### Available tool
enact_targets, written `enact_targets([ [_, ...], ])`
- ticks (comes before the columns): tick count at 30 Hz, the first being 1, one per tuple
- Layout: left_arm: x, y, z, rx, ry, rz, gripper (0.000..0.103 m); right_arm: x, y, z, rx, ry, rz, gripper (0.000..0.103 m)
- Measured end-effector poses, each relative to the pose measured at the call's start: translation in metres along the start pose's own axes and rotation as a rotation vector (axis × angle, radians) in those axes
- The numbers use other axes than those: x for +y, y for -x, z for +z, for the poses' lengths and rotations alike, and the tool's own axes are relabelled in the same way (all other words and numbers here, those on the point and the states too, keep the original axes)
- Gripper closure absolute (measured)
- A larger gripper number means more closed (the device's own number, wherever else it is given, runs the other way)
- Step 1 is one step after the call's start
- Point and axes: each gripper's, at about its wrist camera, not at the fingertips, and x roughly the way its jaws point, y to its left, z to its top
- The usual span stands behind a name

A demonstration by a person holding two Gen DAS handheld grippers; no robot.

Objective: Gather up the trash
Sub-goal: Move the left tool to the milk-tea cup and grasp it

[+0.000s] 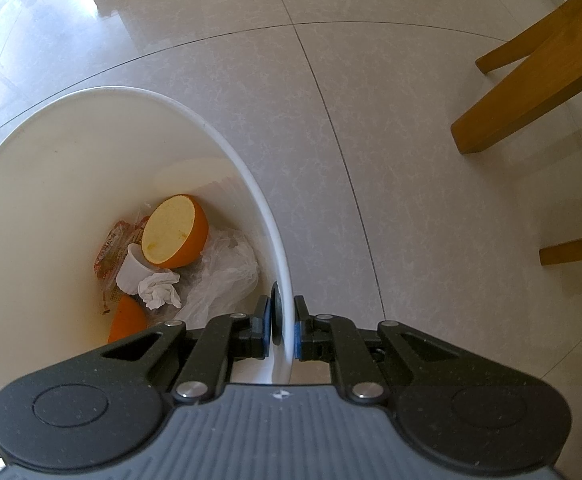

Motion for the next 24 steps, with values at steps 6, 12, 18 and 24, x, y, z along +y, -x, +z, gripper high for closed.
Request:
enact_targets([
  [6,-0.029,-0.052,-0.03,0.089,0.041,-0.085,0.008,0.0,0.0,0.0,0.001,0.0,-0.001,0.09],
  [12,-0.042,-0.083,-0.046,0.072,0.143,-0.1,0.008,0.001,0.0,0.0,0.0,0.002,-0.003,0.09],
  [18,-0.055,-0.102,-0.056,0.05,0.15,-0.1,0.009,0.002,-0.001,0.0,-0.001,0.004,-0.007,0.09],
  [24,-0.048,-0.11,-0.062,0.058,0.175,-0.103,0.007,0.002,-0.001,0.0,-0.001,-0.001,-0.009,0.09],
])
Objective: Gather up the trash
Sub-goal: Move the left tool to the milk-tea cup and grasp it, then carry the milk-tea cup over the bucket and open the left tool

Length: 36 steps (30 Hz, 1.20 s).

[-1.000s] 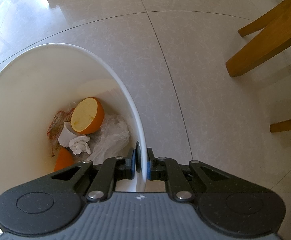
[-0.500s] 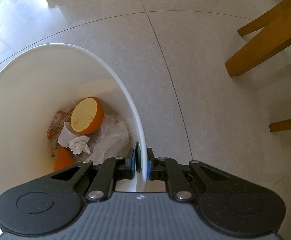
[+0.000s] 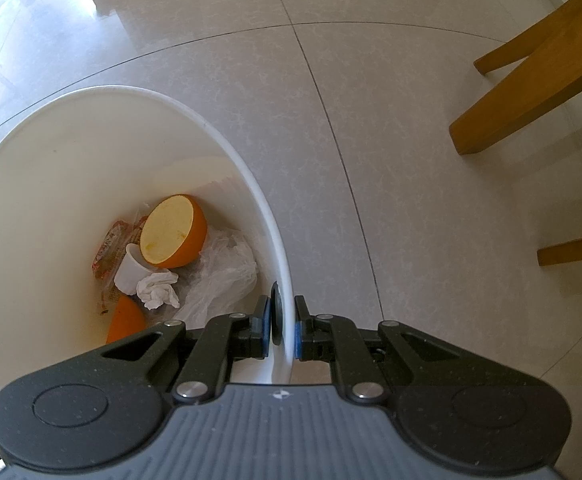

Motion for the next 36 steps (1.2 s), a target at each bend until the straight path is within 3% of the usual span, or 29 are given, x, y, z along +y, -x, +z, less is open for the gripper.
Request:
enact_targets([
  [8,0.03,0.019,0.012,-0.025,-0.015,0.085,0.007,0.0,0.0,0.0,0.0,0.0,-0.001,0.09],
  [14,0.033,0.009,0.028,-0.046,0.1,0.033,0.008,0.002,0.0,0.0,-0.001,0.003,-0.007,0.089],
  [18,0.025,-0.001,0.037,-0.062,0.115,0.071,0.02,0.002,0.0,0.0,-0.001,0.001,-0.007,0.089],
  [21,0.032,-0.014,0.037,-0.065,0.2,0.086,0.03,0.002,0.0,0.0,-0.001,0.003,-0.008,0.089],
  [26,0.045,-0.019,0.039,-0.065,0.334,0.086,0.032,0.002,0.0,0.0,-0.002,0.005,-0.008,0.089],
  [36,0.051,-0.01,0.045,-0.036,0.308,0.093,0.033,0.002,0.0,0.0,-0.003,0.004,-0.008,0.089],
])
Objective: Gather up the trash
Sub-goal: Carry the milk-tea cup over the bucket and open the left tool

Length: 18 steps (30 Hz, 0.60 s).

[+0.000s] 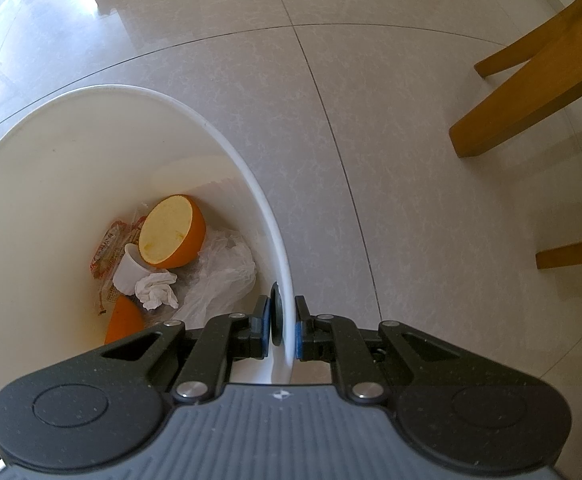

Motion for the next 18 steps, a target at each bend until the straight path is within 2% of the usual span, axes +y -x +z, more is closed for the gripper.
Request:
enact_targets([
  [4,-0.004,0.018,0.009,0.039,-0.101,0.021,0.033,0.0,0.0,0.0,-0.001,0.003,0.0,0.089],
  [8,-0.007,0.055,0.022,0.047,-0.216,0.032,0.033,0.0,0.0,0.0,-0.002,0.003,0.001,0.09],
  [14,-0.02,0.128,0.043,0.063,-0.417,0.049,0.033,0.0,0.0,0.0,-0.003,0.005,-0.001,0.09],
  [18,-0.044,0.188,0.056,0.038,-0.544,0.02,0.033,0.0,0.0,0.0,0.002,-0.004,0.006,0.09],
])
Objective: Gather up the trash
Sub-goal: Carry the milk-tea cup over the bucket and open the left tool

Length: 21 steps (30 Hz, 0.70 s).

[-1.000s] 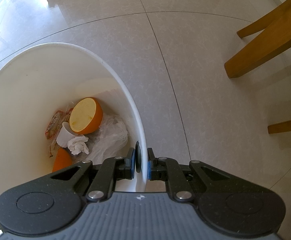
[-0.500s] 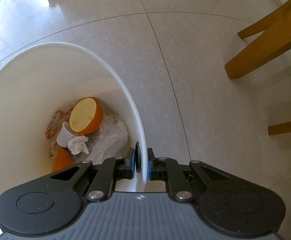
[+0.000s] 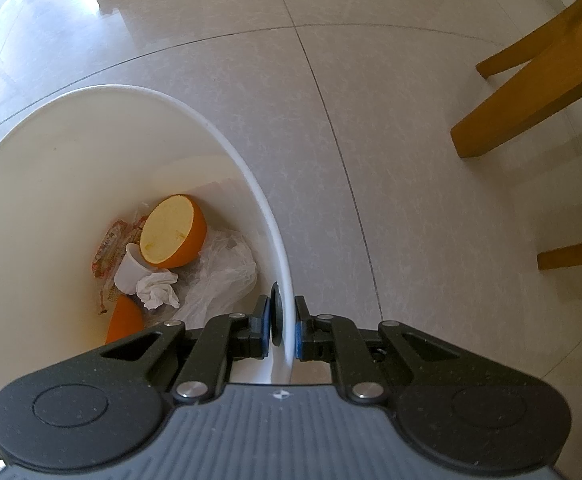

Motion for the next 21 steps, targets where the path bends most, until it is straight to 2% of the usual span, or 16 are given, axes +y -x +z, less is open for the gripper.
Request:
enact_targets([
  [6,-0.041,0.077,0.035,-0.086,-0.134,-0.1,0.033,0.001,0.001,-0.001,-0.003,0.004,-0.001,0.09],
  [10,-0.075,0.103,0.06,-0.174,-0.161,-0.197,0.033,0.0,0.0,0.0,-0.002,0.001,0.001,0.09],
  [13,-0.107,0.106,0.07,-0.203,-0.179,-0.251,0.033,0.0,0.0,-0.001,-0.003,0.002,-0.001,0.09],
  [16,-0.134,0.09,0.074,-0.189,-0.196,-0.282,0.033,0.0,0.0,-0.001,-0.004,0.001,0.002,0.09],
  [18,-0.153,0.082,0.074,-0.174,-0.208,-0.281,0.033,0.0,0.0,-0.001,-0.004,0.001,0.001,0.09],
  [21,-0.156,0.064,0.063,-0.152,-0.213,-0.275,0.03,0.0,0.0,-0.001,-0.006,0.004,0.001,0.09],
])
